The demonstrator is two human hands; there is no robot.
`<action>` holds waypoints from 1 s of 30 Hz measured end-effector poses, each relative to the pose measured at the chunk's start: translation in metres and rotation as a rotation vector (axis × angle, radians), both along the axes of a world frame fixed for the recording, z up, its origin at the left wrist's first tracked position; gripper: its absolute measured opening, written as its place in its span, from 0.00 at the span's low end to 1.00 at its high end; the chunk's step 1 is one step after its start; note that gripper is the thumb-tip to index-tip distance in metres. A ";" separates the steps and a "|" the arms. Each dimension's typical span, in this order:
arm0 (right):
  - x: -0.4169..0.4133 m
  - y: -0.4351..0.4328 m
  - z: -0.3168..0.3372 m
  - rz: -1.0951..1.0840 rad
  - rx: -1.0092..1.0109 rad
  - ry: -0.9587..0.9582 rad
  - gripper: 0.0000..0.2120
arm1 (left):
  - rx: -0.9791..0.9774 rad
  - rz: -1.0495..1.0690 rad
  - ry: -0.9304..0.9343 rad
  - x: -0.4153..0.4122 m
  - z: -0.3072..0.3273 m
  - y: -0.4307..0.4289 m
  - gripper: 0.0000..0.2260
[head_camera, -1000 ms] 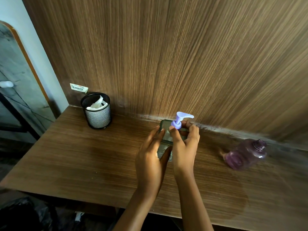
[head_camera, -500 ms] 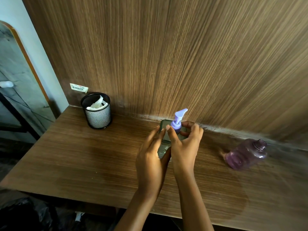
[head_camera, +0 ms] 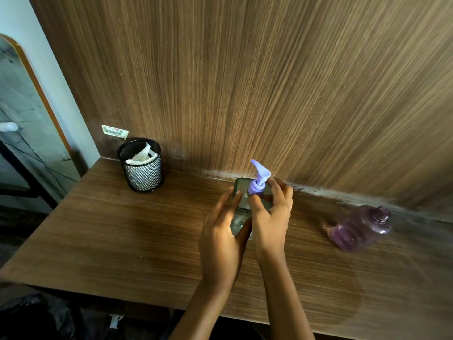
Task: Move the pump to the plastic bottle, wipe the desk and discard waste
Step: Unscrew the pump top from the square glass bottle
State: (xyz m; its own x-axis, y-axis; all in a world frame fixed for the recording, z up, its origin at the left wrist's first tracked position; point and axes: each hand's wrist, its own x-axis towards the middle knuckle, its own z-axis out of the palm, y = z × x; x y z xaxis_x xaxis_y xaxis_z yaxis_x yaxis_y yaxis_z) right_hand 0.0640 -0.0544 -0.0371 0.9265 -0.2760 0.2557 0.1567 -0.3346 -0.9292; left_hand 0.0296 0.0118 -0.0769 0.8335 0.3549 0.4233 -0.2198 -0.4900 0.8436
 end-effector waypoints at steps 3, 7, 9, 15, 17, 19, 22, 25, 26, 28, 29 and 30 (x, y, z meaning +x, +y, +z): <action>0.001 0.002 0.001 -0.022 0.009 -0.002 0.32 | 0.010 -0.001 -0.001 -0.001 0.001 0.000 0.25; 0.002 0.002 0.002 -0.075 0.011 -0.030 0.23 | -0.009 -0.023 0.003 -0.001 0.001 0.000 0.25; 0.003 0.001 0.001 -0.081 0.010 -0.028 0.17 | -0.007 -0.021 0.012 -0.002 0.001 0.000 0.25; 0.004 0.001 0.001 0.001 0.039 -0.018 0.12 | -0.012 -0.022 0.001 -0.001 0.004 0.003 0.25; 0.001 -0.009 0.004 0.021 0.008 -0.012 0.10 | -0.031 -0.055 -0.010 -0.002 0.006 -0.005 0.25; 0.000 -0.005 0.006 0.051 -0.003 0.004 0.13 | -0.080 -0.079 -0.009 -0.002 0.004 -0.002 0.25; -0.003 0.000 0.021 0.082 0.045 -0.027 0.17 | -0.105 -0.106 -0.022 0.000 -0.004 0.005 0.25; -0.004 -0.013 0.043 0.085 0.116 -0.118 0.13 | -0.057 -0.090 0.011 0.001 -0.006 0.006 0.22; -0.006 -0.019 0.052 0.092 0.184 -0.152 0.11 | -0.042 -0.077 0.004 0.000 -0.005 0.006 0.22; -0.009 -0.035 0.068 0.097 0.314 -0.213 0.09 | -0.045 -0.062 -0.021 -0.002 0.001 0.005 0.21; -0.010 -0.045 0.075 0.083 0.349 -0.241 0.10 | -0.053 -0.062 -0.026 -0.002 0.005 0.003 0.21; -0.012 -0.051 0.079 0.064 0.373 -0.259 0.11 | -0.046 -0.051 -0.029 -0.002 0.006 0.004 0.21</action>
State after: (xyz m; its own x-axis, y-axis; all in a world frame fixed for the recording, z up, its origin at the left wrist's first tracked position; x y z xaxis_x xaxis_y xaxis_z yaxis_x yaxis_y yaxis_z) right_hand 0.0522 -0.1052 0.0418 0.8634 -0.3378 0.3748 0.4088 0.0330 -0.9120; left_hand 0.0272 0.0162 -0.0711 0.8389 0.3317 0.4315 -0.2678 -0.4387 0.8578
